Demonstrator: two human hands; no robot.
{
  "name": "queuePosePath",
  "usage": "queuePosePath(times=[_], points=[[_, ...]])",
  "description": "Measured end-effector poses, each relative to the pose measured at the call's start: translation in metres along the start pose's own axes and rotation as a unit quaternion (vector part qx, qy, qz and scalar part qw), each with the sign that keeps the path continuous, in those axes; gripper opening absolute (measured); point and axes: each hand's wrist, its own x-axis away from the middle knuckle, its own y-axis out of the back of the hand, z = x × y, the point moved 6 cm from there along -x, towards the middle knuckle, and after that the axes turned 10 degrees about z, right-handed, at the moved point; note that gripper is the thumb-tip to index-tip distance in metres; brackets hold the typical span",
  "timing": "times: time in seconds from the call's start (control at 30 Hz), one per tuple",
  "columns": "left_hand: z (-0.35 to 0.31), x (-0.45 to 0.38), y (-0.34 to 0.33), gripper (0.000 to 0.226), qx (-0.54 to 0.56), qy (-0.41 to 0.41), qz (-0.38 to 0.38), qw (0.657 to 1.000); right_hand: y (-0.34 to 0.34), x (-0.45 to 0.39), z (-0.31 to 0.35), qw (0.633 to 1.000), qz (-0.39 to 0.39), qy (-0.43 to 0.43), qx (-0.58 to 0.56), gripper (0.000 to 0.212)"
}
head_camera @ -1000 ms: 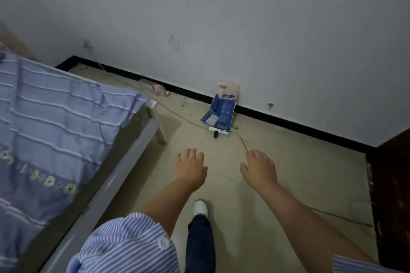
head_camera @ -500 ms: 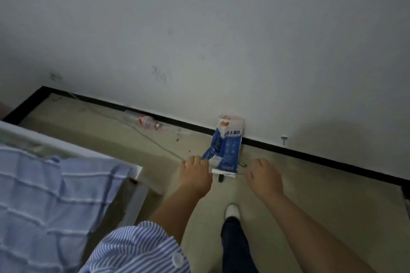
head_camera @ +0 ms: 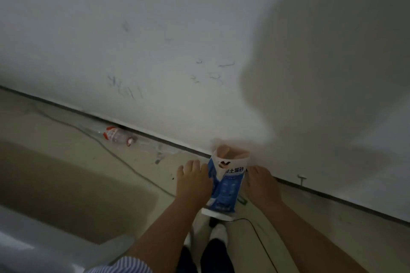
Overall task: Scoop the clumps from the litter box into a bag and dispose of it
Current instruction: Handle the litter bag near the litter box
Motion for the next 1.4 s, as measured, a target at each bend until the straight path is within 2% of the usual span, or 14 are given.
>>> queuePosePath(times=[0.2,0.37,0.43,0.53,0.63,0.7,0.8,0.87,0.97,1.13,1.23,1.33,1.4], points=[[0.017,-0.11,-0.063,0.041,0.012,-0.028,0.054,0.998,-0.06,-0.116,-0.014,0.995,0.073,-0.02,0.071,0.04],[0.021,-0.16,-0.115,0.039,0.015,-0.059,0.081,0.995,-0.125,-0.173,-0.029,0.97,0.185,-0.007,0.157,0.068],[0.023,-0.168,-0.133,0.039,0.029,-0.071,0.087,0.993,-0.143,-0.186,-0.039,0.965,0.201,-0.023,0.169,0.068],[0.026,-0.178,-0.145,0.039,0.064,-0.087,0.073,0.991,-0.15,-0.199,-0.048,0.972,0.16,-0.016,0.172,0.046],[0.024,-0.188,-0.145,0.044,0.104,-0.12,0.052,0.986,-0.153,-0.196,-0.06,0.994,0.094,0.008,0.056,0.029],[0.016,-0.196,-0.146,0.051,0.084,-0.153,0.053,0.983,-0.158,-0.181,-0.07,0.997,0.072,0.009,-0.008,0.02],[0.002,-0.207,-0.151,0.058,0.018,-0.21,0.076,0.974,-0.17,-0.154,-0.079,0.998,0.032,0.043,-0.013,0.011],[-0.007,-0.209,-0.158,0.054,-0.046,-0.246,0.092,0.964,-0.176,-0.14,-0.076,0.997,0.025,0.075,0.002,0.007],[-0.014,-0.21,-0.165,0.045,-0.1,-0.278,0.112,0.949,-0.178,-0.134,-0.069,0.995,0.031,0.098,0.003,0.009],[-0.031,-0.217,-0.164,0.066,-0.103,-0.288,0.14,0.942,-0.174,-0.14,-0.062,0.991,0.031,0.132,0.002,0.018],[-0.031,-0.224,-0.163,0.056,-0.119,-0.256,0.144,0.949,-0.171,-0.135,-0.064,0.99,0.057,0.128,0.001,0.022],[-0.021,-0.222,-0.163,0.046,-0.16,-0.259,0.131,0.944,-0.163,-0.131,-0.065,0.993,0.054,0.109,-0.004,0.012],[-0.007,-0.214,-0.164,0.042,-0.179,-0.269,0.147,0.935,-0.163,-0.135,-0.063,0.991,0.116,0.063,0.014,0.038]])
